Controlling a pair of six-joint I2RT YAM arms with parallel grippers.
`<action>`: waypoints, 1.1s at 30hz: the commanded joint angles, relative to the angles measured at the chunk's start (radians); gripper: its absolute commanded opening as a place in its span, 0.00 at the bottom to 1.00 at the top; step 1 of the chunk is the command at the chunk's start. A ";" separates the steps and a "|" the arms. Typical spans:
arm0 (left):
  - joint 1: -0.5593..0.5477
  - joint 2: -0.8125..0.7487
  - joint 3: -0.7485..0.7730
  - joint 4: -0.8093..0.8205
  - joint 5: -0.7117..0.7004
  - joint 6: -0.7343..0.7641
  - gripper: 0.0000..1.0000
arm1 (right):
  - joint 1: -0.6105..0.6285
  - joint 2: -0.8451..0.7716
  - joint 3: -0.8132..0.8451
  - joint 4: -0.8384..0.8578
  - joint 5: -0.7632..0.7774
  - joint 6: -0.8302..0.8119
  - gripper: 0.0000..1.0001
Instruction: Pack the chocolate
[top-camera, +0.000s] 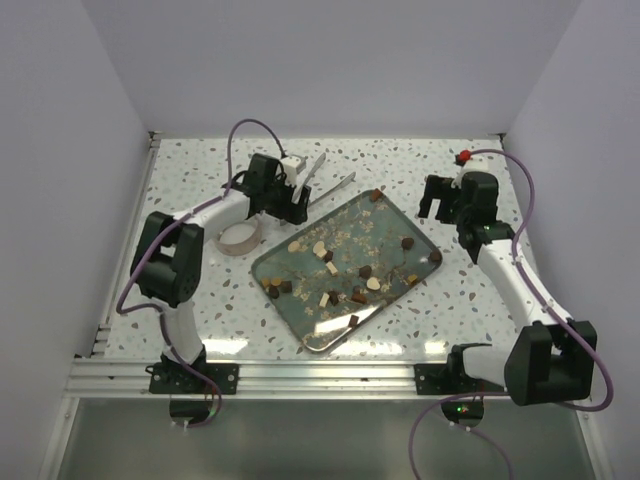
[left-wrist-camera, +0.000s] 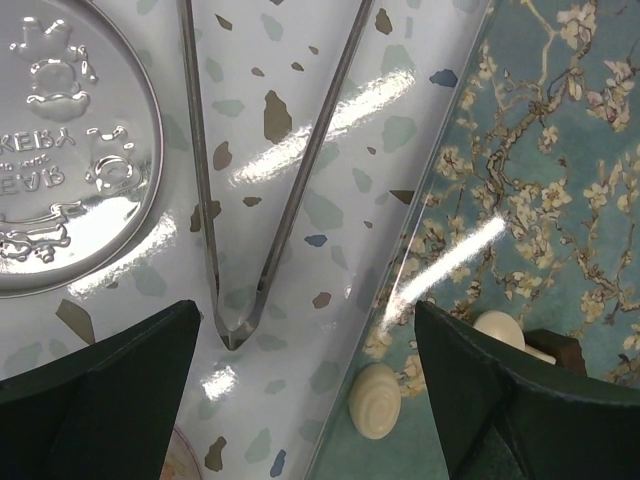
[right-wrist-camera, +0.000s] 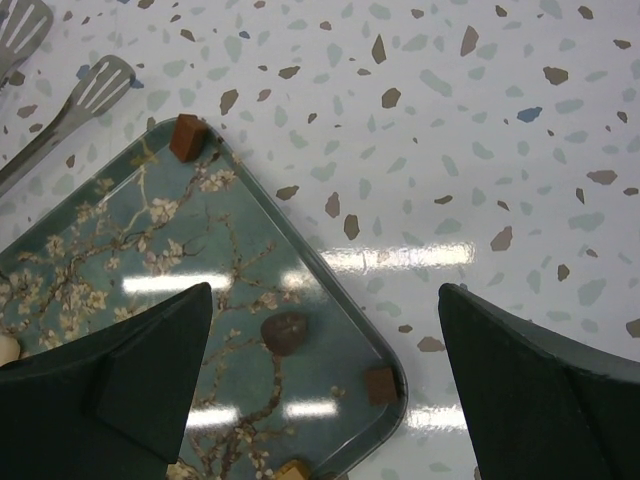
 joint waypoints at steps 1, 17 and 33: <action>-0.004 0.023 0.034 0.058 -0.029 -0.001 0.94 | -0.001 0.015 0.046 0.048 -0.024 0.014 0.98; -0.003 0.102 0.069 0.100 -0.050 0.007 0.95 | -0.002 0.069 0.085 0.062 -0.039 0.008 0.98; -0.003 0.231 0.192 0.094 -0.050 0.034 0.96 | -0.002 0.055 0.089 0.050 -0.041 -0.006 0.98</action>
